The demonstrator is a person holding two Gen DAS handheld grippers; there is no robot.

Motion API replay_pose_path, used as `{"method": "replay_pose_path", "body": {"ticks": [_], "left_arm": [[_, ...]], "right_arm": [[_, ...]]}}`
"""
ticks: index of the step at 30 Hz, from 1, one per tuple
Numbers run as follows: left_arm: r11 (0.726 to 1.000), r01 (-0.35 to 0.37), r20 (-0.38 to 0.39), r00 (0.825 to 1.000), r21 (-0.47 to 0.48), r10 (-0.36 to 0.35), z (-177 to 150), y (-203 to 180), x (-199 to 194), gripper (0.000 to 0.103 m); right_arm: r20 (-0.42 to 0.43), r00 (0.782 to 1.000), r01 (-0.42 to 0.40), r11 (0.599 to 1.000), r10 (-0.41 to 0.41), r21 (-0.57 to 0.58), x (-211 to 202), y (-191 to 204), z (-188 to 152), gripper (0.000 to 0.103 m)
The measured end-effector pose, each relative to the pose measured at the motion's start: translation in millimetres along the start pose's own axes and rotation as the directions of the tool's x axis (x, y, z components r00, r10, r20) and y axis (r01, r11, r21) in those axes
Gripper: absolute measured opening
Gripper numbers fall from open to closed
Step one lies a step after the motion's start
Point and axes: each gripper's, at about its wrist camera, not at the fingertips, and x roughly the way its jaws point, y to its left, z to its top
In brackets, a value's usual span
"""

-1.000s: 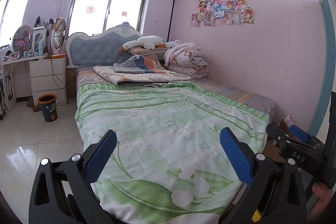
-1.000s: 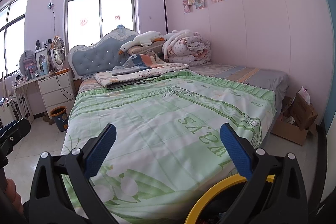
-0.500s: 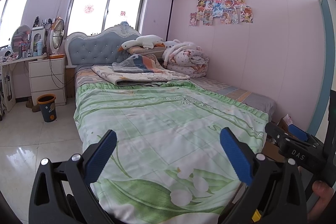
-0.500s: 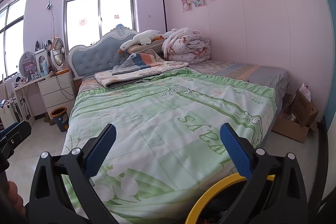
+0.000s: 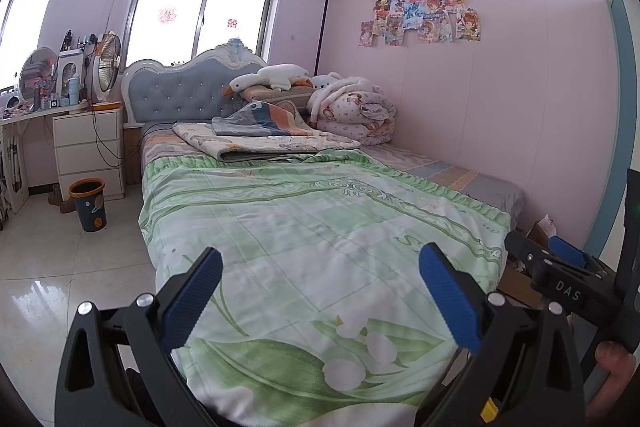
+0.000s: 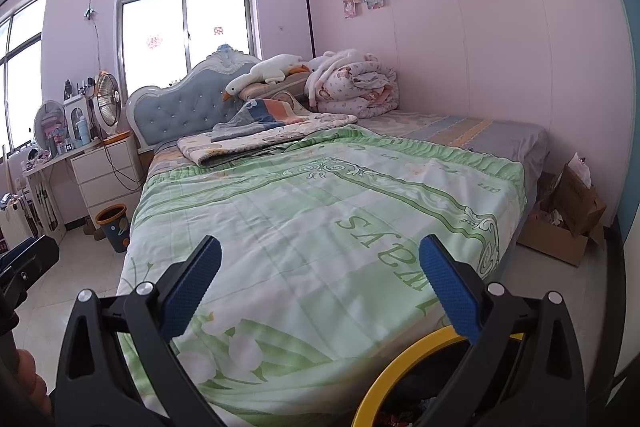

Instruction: Collect trash

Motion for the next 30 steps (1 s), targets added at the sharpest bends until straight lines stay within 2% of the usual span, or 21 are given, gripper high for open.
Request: {"method": "replay_pose_path", "body": {"ticks": [30], "left_arm": [[1.000,0.012,-0.035,0.999,0.009,-0.012,-1.2,2.2,7.3,0.095]], "right_arm": [[-0.015,1.000,0.004,1.000,-0.004,0.021,3.2,-4.9,-5.8,0.095]]}}
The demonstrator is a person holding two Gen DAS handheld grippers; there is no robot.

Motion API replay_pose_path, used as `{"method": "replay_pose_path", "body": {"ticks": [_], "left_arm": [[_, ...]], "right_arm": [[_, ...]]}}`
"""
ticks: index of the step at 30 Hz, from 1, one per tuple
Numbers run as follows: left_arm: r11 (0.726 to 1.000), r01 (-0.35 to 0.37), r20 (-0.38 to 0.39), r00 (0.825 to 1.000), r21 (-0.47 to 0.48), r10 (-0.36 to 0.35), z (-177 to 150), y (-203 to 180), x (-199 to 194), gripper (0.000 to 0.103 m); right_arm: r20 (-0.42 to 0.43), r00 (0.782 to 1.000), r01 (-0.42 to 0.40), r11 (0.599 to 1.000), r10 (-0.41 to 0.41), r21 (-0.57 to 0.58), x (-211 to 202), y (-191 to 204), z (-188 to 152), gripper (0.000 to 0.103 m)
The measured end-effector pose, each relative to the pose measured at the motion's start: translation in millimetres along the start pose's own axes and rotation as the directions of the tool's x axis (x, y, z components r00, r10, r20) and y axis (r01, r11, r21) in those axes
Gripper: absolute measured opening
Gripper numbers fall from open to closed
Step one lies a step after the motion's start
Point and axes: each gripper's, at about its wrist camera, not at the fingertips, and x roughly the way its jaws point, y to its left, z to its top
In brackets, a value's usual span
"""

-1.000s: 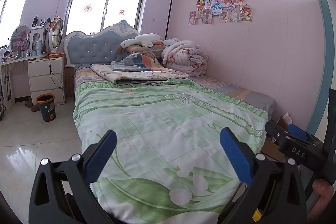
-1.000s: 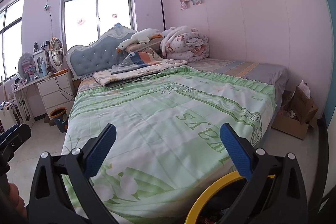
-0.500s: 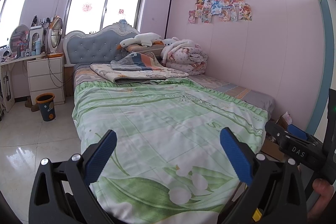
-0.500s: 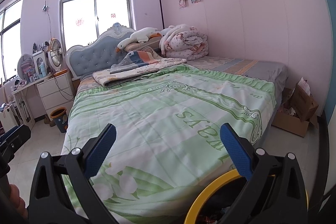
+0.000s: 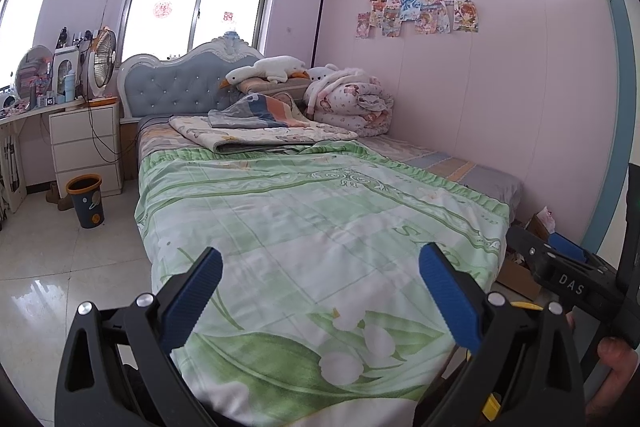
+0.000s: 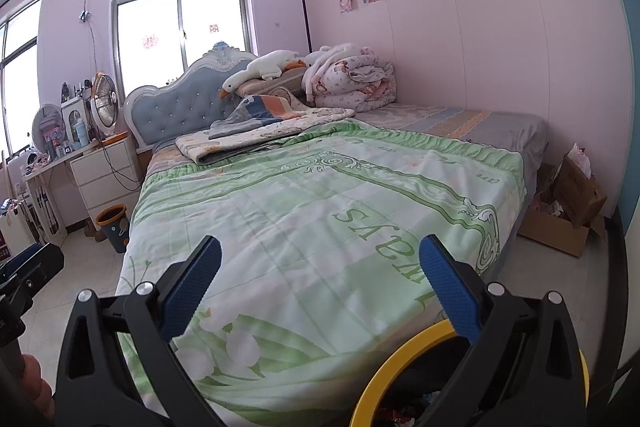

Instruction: Collect trash

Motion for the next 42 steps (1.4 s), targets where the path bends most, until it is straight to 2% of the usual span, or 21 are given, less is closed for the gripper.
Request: {"method": "replay_pose_path", "body": {"ticks": [8,42], "left_arm": [[1.000,0.021,-0.007,1.000,-0.009,-0.021,-0.4,1.8,3.0,0.095],[1.000,0.024,-0.023,0.999,-0.006,-0.025,-3.9,1.4,6.0,0.095]], "right_arm": [[-0.001,1.000,0.001,1.000,-0.001,0.003,0.1,-0.5,-0.9,0.095],[-0.010,1.000,0.003,1.000,-0.003,0.013,2.0,-5.4,-3.5,0.095]]}}
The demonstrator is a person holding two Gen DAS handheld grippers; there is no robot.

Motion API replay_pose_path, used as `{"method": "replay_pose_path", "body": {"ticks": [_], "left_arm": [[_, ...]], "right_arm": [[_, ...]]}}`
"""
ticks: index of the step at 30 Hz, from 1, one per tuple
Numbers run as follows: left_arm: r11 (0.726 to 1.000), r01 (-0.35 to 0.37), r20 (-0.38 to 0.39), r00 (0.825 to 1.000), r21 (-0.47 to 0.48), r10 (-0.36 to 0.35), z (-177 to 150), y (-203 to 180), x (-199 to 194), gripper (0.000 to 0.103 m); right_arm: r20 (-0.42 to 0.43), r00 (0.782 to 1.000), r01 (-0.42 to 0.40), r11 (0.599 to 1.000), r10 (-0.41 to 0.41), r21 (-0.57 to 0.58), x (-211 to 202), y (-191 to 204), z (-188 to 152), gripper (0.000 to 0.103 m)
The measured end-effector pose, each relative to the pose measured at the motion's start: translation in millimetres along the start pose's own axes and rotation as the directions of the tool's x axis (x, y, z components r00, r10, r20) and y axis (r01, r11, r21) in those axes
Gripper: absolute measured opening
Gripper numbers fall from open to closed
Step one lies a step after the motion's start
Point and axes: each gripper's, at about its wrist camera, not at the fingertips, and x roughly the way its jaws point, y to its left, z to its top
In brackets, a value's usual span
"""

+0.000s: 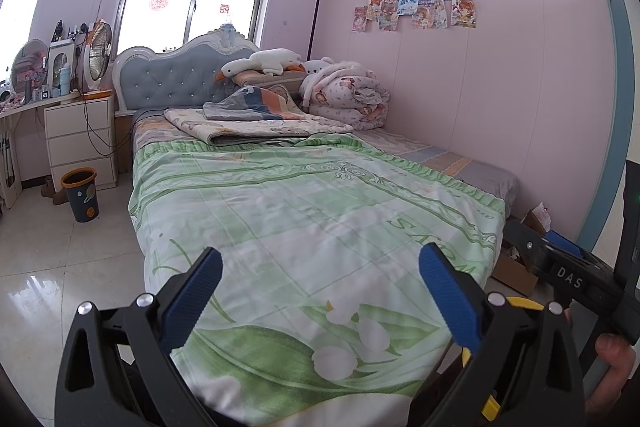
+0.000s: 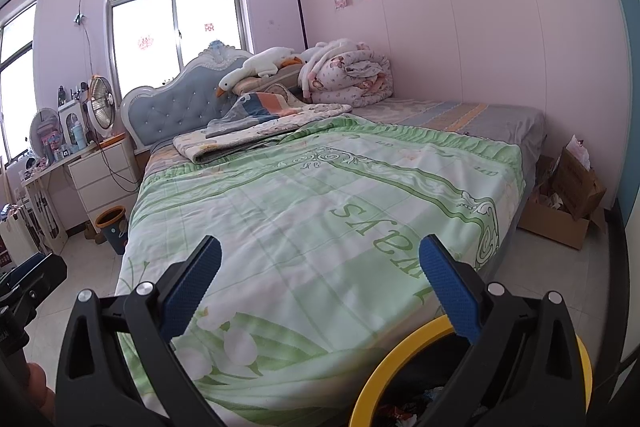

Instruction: Collect trash

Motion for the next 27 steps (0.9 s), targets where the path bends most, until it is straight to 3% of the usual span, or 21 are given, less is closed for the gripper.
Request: {"method": "replay_pose_path", "body": {"ticks": [27], "left_arm": [[1.000,-0.010,0.009,1.000,0.019,0.009,1.9,-1.1,0.3,0.095]], "right_arm": [[-0.008,1.000,0.005,1.000,-0.005,0.007,4.2,0.1,-4.4,0.095]]}}
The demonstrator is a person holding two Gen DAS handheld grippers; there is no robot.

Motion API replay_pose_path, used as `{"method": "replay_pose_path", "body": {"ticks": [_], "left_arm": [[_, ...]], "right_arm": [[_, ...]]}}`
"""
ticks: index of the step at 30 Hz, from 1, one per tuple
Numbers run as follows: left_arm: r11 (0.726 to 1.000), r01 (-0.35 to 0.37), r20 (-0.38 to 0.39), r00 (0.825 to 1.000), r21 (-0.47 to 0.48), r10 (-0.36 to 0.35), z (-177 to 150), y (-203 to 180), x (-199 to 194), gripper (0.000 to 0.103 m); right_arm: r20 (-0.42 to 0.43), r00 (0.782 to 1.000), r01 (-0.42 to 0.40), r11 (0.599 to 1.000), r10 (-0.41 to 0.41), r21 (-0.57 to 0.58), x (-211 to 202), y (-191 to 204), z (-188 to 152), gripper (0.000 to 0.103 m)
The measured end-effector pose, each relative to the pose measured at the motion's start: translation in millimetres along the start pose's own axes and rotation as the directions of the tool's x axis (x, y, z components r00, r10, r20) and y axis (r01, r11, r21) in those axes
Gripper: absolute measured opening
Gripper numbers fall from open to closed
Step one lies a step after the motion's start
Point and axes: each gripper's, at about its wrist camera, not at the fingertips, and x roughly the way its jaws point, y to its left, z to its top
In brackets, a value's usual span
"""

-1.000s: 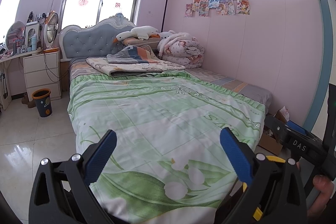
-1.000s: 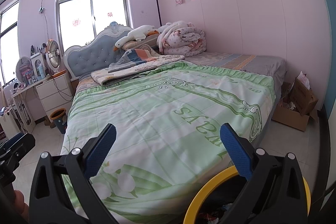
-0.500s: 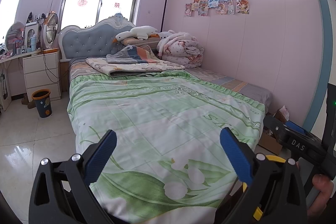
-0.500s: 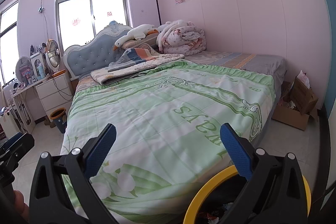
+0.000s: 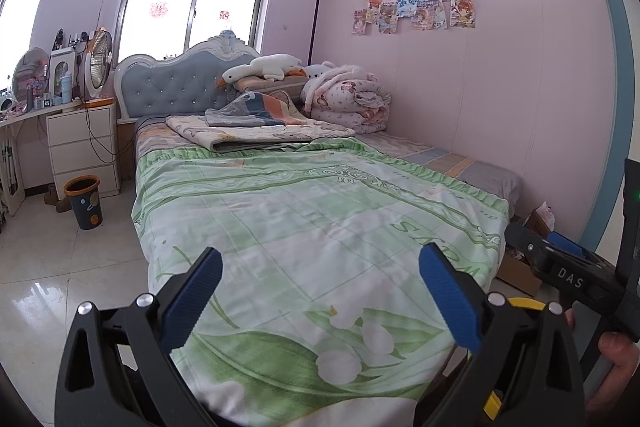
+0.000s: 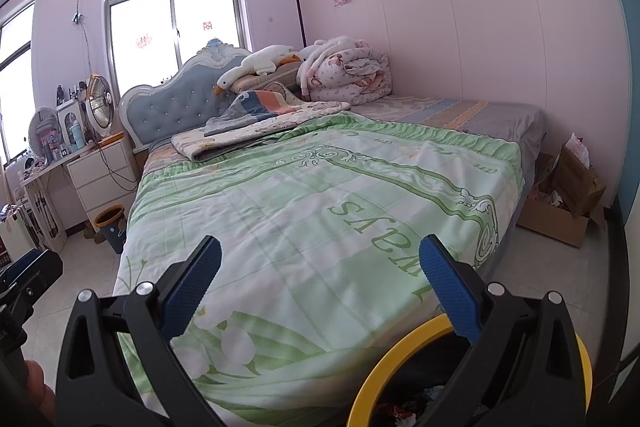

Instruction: Collect trash

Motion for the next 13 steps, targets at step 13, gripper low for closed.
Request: {"method": "replay_pose_path", "body": {"ticks": [13], "left_arm": [[1.000,-0.022,-0.011,1.000,0.011,0.022,0.0,0.8,4.6,0.095]], "right_arm": [[-0.007,1.000,0.001,1.000,-0.001,0.007,0.6,-0.1,0.2,0.095]]}}
